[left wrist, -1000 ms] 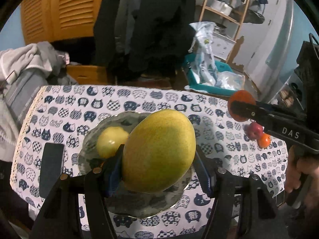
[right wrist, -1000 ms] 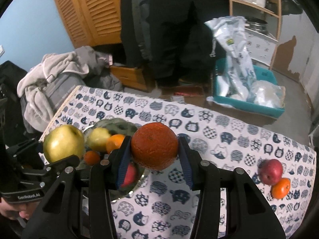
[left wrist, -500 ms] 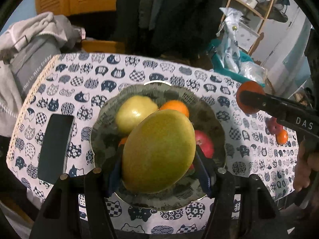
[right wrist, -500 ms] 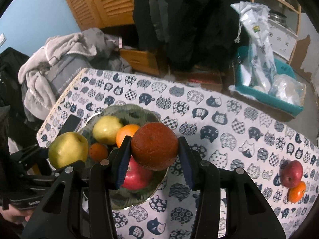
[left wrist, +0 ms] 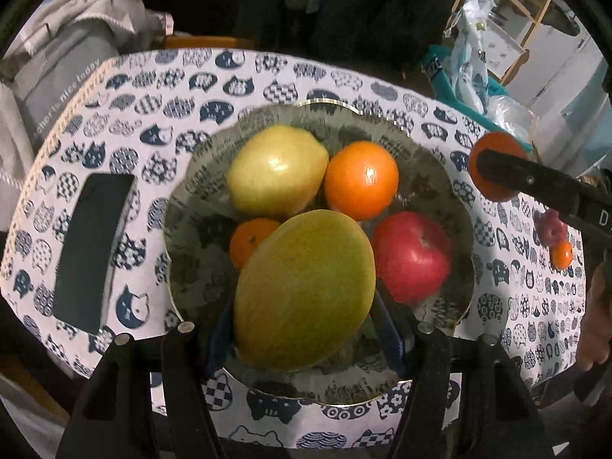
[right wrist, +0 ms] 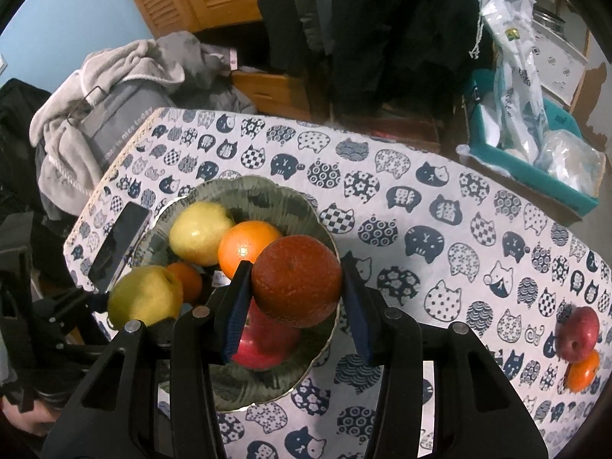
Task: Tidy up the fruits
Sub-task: 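Lower the mango onto the green plate and open the left tool, then lower the mandarin onto the plate and open the right tool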
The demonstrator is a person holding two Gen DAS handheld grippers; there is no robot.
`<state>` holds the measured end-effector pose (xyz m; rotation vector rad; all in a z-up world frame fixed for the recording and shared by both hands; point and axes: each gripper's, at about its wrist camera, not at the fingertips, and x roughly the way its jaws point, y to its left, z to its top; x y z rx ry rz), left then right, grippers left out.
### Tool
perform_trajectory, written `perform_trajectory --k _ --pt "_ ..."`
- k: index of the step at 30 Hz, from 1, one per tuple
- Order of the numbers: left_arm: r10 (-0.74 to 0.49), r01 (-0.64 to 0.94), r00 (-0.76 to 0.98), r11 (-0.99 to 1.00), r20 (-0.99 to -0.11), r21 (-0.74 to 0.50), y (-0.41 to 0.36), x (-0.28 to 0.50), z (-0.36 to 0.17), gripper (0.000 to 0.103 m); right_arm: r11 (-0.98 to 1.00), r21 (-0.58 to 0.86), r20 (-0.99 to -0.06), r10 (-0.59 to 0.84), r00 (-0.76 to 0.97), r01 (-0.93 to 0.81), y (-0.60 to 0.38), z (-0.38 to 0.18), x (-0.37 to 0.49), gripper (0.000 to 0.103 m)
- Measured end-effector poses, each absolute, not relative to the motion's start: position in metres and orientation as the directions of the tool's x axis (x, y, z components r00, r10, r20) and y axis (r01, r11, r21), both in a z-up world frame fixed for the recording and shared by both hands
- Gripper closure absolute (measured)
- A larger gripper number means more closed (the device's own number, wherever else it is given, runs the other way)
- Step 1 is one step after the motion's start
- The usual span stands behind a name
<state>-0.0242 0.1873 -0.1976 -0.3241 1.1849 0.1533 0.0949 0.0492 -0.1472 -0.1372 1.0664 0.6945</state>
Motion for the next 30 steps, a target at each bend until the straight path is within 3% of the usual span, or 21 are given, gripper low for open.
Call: perform_trajectory --k 5,12,30 --pt "-0.049 -0.290 0.333 0.945 -0.942 -0.151 0.183 -0.023 -0.205 0.037 0.774 0.216 -0.846 0.453 0.282 -0.595 0.055 -0.153 0.094 0.057" --pt "0.006 -0.273 0.413 0.955 -0.911 -0.117 0.184 -0.023 -0.185 0.037 0.771 0.218 -0.855 0.446 0.263 -0.598 0.060 -0.162 0.096 0.057" --pt "0.025 -0.327 0.446 0.935 -0.895 -0.138 0.201 -0.016 -0.176 0.037 0.772 0.243 -0.872 0.439 0.217 -0.588 0.066 -0.184 0.107 0.054"
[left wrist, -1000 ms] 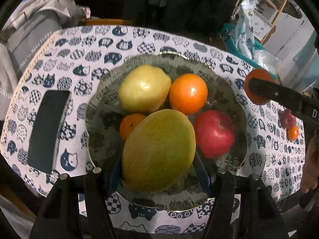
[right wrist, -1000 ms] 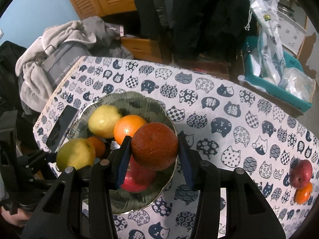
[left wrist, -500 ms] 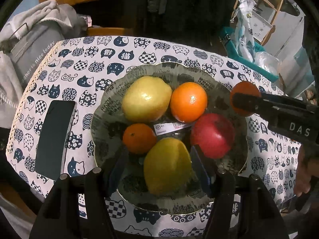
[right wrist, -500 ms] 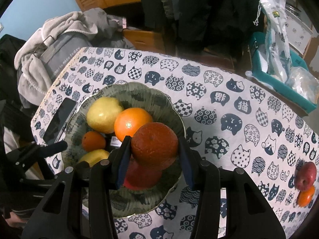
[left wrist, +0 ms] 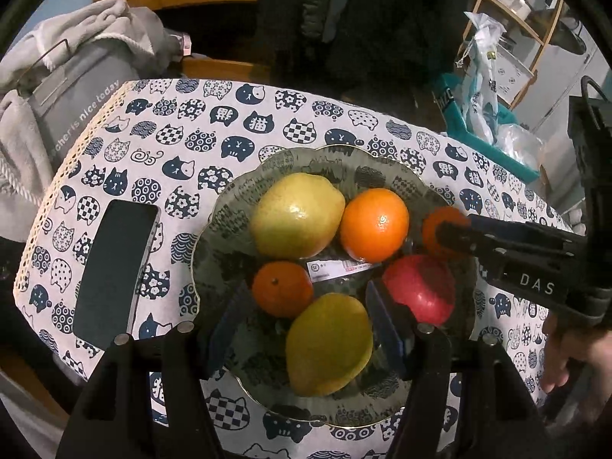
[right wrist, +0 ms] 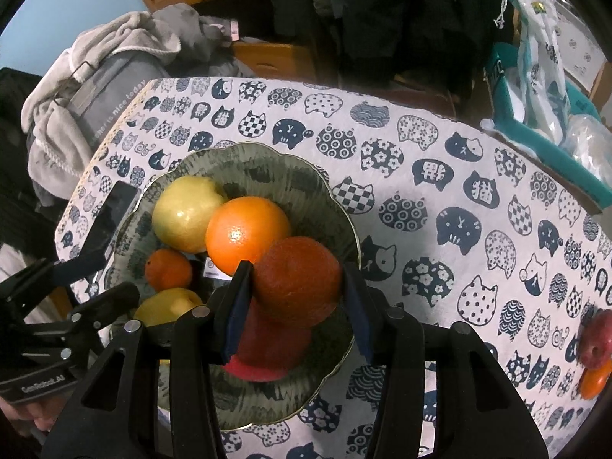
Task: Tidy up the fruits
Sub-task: 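Lower the mandarin onto the plate and open the right tool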
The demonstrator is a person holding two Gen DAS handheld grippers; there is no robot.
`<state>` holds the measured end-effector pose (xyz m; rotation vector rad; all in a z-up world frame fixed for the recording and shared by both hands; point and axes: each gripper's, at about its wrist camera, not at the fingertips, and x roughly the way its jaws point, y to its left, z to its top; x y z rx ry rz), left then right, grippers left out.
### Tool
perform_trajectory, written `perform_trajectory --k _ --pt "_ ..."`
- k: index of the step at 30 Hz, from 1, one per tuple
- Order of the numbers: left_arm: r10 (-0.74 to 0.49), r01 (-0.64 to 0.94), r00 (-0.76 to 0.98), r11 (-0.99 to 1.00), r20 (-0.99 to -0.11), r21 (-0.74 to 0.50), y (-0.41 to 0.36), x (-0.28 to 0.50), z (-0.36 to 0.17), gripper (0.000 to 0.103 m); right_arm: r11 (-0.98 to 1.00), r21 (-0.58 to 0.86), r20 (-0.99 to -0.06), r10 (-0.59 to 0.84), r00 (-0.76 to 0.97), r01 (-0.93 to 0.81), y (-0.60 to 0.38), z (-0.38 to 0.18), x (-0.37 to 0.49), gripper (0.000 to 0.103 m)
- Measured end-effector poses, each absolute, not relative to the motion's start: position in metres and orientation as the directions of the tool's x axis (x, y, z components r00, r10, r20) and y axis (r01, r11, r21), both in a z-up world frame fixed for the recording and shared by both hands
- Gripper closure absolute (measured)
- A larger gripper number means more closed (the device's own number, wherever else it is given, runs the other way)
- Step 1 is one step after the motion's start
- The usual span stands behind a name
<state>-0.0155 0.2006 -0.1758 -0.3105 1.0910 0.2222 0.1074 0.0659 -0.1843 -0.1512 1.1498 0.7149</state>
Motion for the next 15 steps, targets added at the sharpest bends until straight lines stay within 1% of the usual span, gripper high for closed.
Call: perform_trajectory --k 5,7,8,10,15 --pt "0.028 -0.321 0.455 0.938 -0.890 -0.135 0.198 -0.014 -0.172 0.036 0.765 0.246 -0.863 0.453 0.225 -0.595 0.065 -0.176 0.106 0.052" --pt "0.030 -0.316 0.459 0.940 -0.888 -0.131 0.196 -0.013 -0.171 0.035 0.766 0.243 -0.861 0.453 0.232 -0.595 0.064 -0.173 0.105 0.049" --pt "0.032 -0.315 0.461 0.940 -0.887 -0.129 0.196 -0.013 -0.170 0.032 0.768 0.239 -0.859 0.452 0.239 -0.594 0.062 -0.172 0.104 0.048" --pt "0.037 -0.314 0.467 0.941 -0.883 -0.127 0.194 -0.013 -0.167 0.029 0.771 0.233 -0.858 0.449 0.248 -0.592 0.060 -0.168 0.104 0.047" --pt "0.026 -0.302 0.485 0.943 -0.874 -0.139 0.189 -0.013 -0.159 0.029 0.784 0.213 -0.850 0.443 0.285 -0.583 0.051 -0.156 0.101 0.041"
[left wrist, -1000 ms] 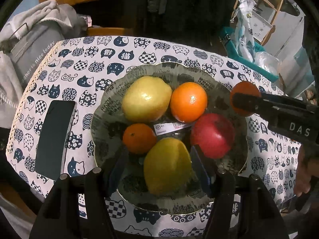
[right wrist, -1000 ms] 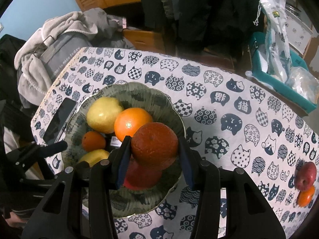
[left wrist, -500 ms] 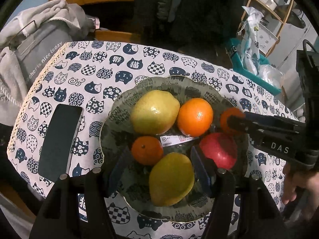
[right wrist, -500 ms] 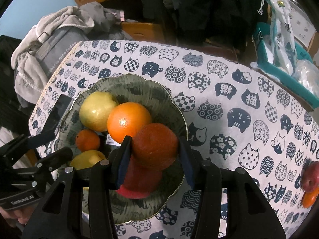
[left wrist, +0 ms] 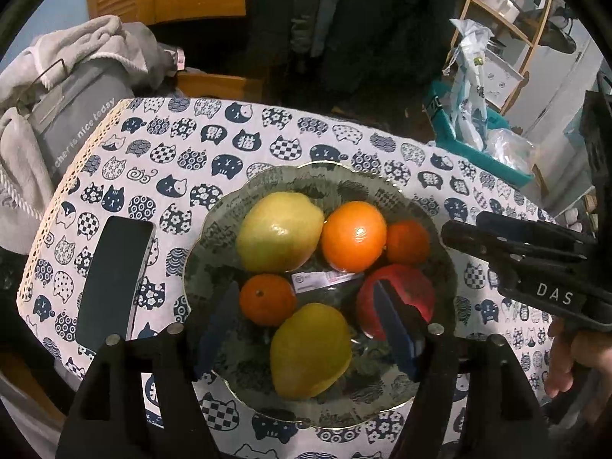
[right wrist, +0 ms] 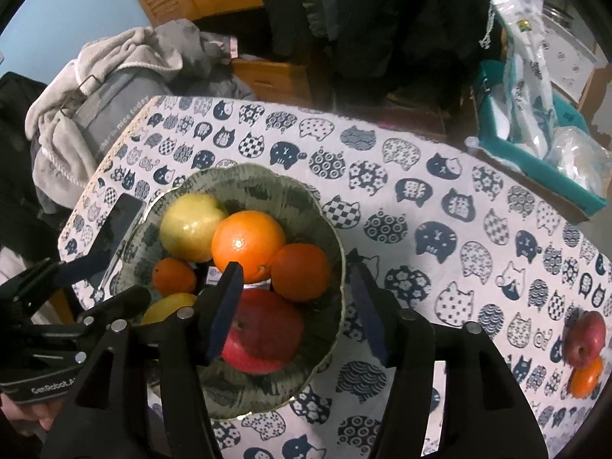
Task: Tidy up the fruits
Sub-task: 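Lower the mandarin onto the plate and open the right tool, then move the right tool away from the plate toward the remaining fruit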
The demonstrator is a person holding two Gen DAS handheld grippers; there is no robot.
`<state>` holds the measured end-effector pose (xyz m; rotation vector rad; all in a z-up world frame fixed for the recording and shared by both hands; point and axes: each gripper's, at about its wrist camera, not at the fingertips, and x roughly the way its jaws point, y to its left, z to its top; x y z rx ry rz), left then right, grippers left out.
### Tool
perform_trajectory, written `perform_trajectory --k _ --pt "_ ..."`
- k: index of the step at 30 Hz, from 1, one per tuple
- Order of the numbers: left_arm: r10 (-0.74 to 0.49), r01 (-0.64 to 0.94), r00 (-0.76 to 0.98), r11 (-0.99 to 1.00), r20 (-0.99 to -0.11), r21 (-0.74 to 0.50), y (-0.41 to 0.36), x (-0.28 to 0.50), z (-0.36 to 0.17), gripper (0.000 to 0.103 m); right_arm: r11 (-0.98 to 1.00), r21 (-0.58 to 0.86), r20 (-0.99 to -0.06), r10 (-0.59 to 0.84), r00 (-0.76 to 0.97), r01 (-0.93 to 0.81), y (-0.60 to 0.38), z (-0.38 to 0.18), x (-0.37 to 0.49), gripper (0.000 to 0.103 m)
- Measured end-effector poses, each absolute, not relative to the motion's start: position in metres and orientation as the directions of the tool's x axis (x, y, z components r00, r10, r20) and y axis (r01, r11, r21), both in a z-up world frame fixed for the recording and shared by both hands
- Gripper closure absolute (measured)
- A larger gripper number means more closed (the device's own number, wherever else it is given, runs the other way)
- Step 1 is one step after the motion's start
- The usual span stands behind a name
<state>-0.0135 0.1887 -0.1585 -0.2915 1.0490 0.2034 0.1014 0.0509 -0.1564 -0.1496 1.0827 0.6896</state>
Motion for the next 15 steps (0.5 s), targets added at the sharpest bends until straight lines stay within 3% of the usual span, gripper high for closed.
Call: perform_trajectory --k 15 --pt "0.023 -0.228 0.563 0.965 -0.826 -0.129 0.155 -0.012 -0.118 0.024 0.836 0.151 -0.804 0.414 0.426 -0.528 0.002 -0.106 0.089 0.032"
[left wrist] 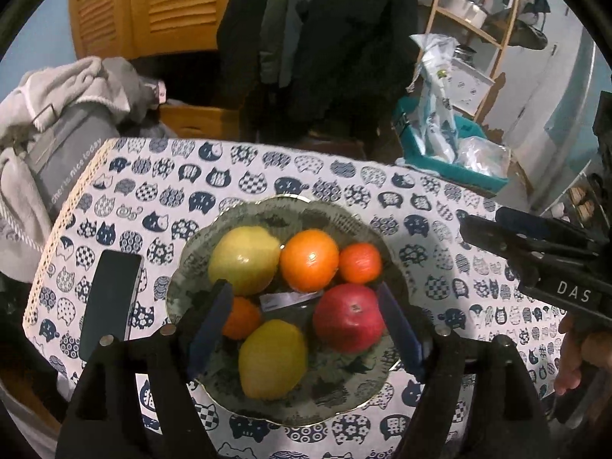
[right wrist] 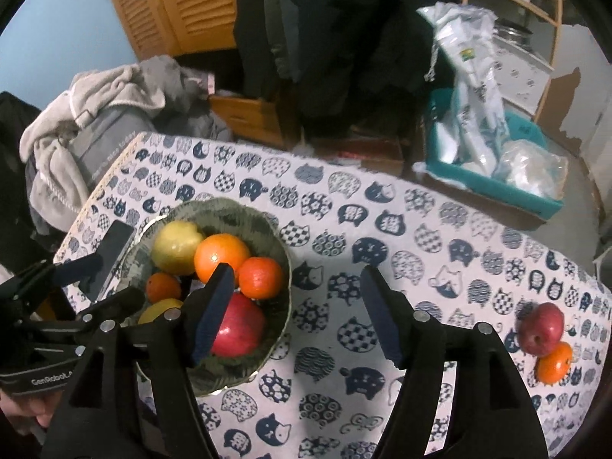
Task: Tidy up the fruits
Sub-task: 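Move the right tool away from the plate toward the remaining fruit, then move both tools toward the red apple and orange lying on the cloth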
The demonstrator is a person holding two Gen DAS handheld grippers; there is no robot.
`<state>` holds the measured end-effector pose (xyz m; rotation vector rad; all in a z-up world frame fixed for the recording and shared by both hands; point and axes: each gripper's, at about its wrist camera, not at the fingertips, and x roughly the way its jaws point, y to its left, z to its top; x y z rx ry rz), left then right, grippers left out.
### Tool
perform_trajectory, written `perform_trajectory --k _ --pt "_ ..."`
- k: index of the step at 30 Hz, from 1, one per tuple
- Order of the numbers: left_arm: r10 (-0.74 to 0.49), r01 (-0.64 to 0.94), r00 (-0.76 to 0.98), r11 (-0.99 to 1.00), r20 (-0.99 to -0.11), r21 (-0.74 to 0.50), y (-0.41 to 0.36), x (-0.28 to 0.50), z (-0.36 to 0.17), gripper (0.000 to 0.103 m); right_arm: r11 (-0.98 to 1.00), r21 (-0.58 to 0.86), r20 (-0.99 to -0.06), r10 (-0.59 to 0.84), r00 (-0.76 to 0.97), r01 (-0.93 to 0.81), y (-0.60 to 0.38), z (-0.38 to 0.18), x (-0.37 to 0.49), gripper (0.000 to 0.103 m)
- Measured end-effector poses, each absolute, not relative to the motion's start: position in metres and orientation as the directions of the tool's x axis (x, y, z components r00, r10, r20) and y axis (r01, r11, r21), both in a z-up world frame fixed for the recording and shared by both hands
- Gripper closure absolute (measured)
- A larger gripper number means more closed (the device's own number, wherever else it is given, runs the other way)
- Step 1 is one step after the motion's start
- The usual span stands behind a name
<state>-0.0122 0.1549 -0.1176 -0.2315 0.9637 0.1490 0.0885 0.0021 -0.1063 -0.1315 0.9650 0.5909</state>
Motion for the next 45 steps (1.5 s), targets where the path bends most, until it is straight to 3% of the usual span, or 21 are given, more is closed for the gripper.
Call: perform_trajectory --k 24,28,45 --pt "-0.026 -0.074 0.640 0.993 -0.768 -0.095 0.088 -0.009 -0.070 0.022 0.888 0.113 -0.738 0.375 0.561 -0.446 -0.073 -0.052 0.063 0.023" --pt "-0.041 -0.047 0.647 0.994 -0.761 -0.094 0.075 -0.009 -0.065 0.017 0.899 0.115 -0.729 0.365 0.579 -0.422 -0.089 -0.047 0.059 0.023" --pt "-0.107 0.063 0.652 0.994 -0.751 -0.087 0.011 0.000 -0.050 0.017 0.941 0.103 -0.717 0.294 0.632 -0.321 -0.162 -0.045 0.044 0.022"
